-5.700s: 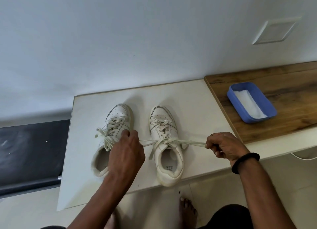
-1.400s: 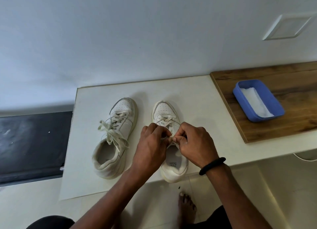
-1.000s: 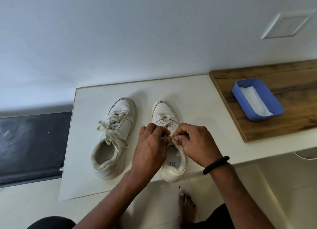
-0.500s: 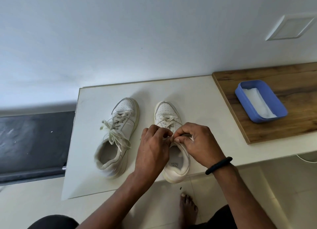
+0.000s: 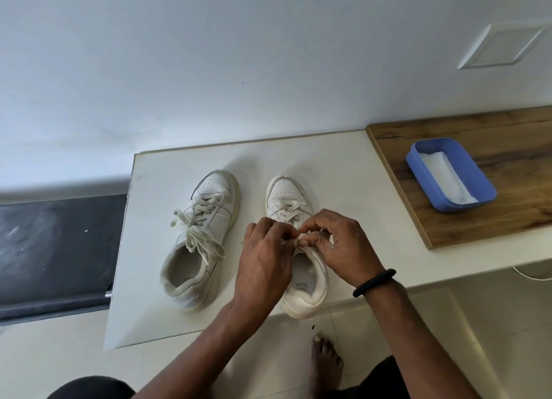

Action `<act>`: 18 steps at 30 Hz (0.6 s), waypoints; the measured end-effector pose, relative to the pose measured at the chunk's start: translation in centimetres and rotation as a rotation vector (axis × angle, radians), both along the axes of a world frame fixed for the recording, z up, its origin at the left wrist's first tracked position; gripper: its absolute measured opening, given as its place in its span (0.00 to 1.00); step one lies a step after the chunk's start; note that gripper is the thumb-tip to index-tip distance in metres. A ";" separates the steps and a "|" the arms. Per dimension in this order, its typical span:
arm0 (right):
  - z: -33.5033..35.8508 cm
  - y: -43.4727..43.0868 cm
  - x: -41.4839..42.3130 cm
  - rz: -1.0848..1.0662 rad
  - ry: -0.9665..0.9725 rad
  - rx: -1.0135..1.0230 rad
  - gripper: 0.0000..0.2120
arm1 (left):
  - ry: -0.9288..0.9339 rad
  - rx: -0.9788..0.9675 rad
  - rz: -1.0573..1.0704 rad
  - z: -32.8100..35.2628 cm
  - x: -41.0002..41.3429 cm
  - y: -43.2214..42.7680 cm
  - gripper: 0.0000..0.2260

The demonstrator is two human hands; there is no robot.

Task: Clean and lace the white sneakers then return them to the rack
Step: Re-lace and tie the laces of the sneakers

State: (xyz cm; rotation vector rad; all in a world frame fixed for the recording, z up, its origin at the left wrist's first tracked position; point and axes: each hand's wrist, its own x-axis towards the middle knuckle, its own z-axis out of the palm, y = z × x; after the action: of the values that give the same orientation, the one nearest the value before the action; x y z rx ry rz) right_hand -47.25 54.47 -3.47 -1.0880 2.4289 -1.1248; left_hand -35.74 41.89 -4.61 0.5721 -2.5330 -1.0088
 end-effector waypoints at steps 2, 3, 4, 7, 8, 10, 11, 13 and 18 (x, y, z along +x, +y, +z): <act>-0.2 -0.1 0.1 -0.005 0.052 -0.007 0.04 | 0.007 0.000 -0.013 0.1 0.0 -0.4 0.04; -0.2 -0.1 0.3 -0.011 0.086 0.003 0.05 | 0.005 0.004 -0.011 0.0 -0.1 -0.8 0.04; -0.1 -0.2 0.5 -0.015 0.122 0.016 0.06 | -0.002 0.004 -0.003 0.0 0.0 -1.3 0.05; 0.2 -0.1 0.4 -0.008 0.158 0.039 0.08 | -0.025 -0.017 -0.022 0.0 0.1 -2.4 0.06; 0.4 0.0 0.3 0.005 0.140 0.039 0.07 | -0.030 -0.014 -0.039 0.1 0.1 -2.5 0.06; 0.7 0.4 0.1 0.035 0.103 0.040 0.05 | -0.032 -0.014 -0.070 0.3 0.1 -2.7 0.06; 0.8 0.5 0.0 0.044 0.096 0.042 0.05 | -0.030 -0.019 -0.080 0.4 0.0 -2.7 0.06; 0.7 0.5 0.1 0.050 0.108 0.039 0.06 | -0.034 -0.023 -0.093 0.6 0.0 -2.8 0.06; 0.3 0.2 0.2 0.045 0.149 0.015 0.07 | -0.069 0.032 -0.105 0.6 -0.4 -2.9 0.05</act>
State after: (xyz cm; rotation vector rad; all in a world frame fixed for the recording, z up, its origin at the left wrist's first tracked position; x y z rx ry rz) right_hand -47.06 54.70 -3.16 -1.2572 2.5055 -1.0451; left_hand -36.13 38.95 -3.98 0.4952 -2.6357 -1.0848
